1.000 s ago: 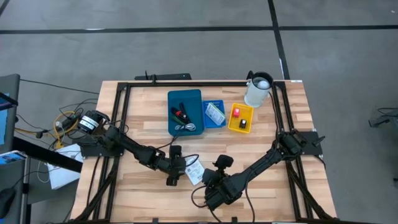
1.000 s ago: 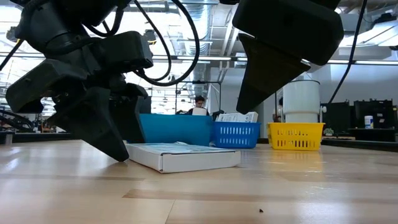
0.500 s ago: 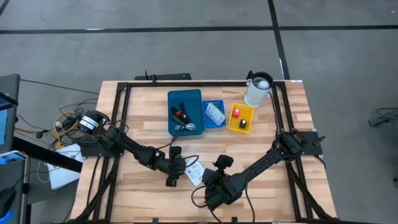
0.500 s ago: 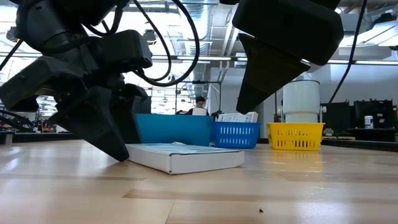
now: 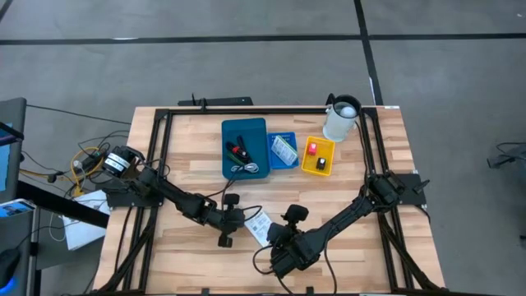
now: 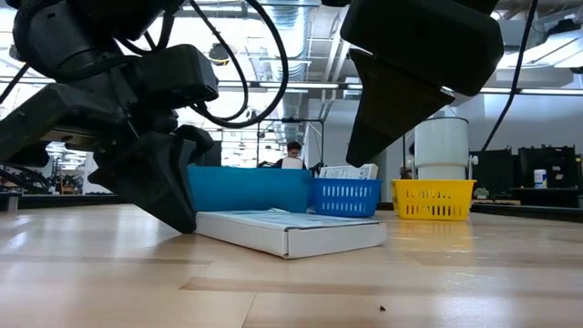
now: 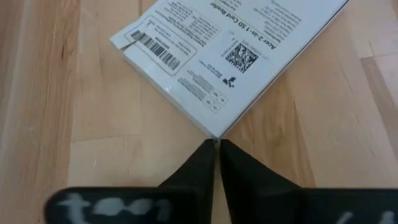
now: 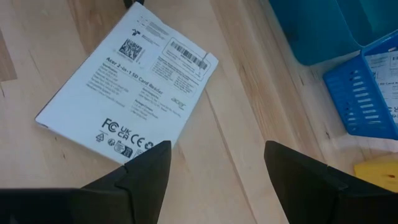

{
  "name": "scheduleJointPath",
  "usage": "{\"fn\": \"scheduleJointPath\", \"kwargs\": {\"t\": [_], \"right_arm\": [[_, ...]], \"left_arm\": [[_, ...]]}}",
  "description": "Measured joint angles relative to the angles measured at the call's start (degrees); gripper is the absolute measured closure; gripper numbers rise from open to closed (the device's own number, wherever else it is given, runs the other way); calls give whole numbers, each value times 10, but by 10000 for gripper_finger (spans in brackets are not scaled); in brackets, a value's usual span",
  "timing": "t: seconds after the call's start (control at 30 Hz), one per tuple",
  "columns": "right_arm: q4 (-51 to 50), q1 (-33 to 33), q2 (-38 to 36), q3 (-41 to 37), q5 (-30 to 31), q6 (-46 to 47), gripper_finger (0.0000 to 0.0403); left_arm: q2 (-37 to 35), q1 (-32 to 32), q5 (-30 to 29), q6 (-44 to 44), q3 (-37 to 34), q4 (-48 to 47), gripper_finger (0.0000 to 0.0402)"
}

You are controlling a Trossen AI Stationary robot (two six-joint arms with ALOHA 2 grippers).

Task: Pick and place items into bin
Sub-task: Put the white card reader box into the blue bin

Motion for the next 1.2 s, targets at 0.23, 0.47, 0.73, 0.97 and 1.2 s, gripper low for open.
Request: {"fn": "scheduleJointPath", "kwargs": {"t": [0.23, 0.47, 0.73, 0.97, 1.2], "right_arm": [[0, 0, 0, 0, 1, 0, 148], [0, 3, 0, 0, -9, 1, 148], [-5, 26, 0, 0, -11, 16, 148], [-3, 52, 0, 0, -74, 32, 148], [71, 59, 0, -58, -72, 36, 148]], "left_arm": [[0, 0, 0, 3, 0, -1, 400], [0, 0, 0, 3, 0, -2, 401], [0, 0, 0, 3, -1, -2, 400], [0, 0, 0, 14, -1, -3, 399], [0, 0, 1, 29, -1, -3, 399]]}}
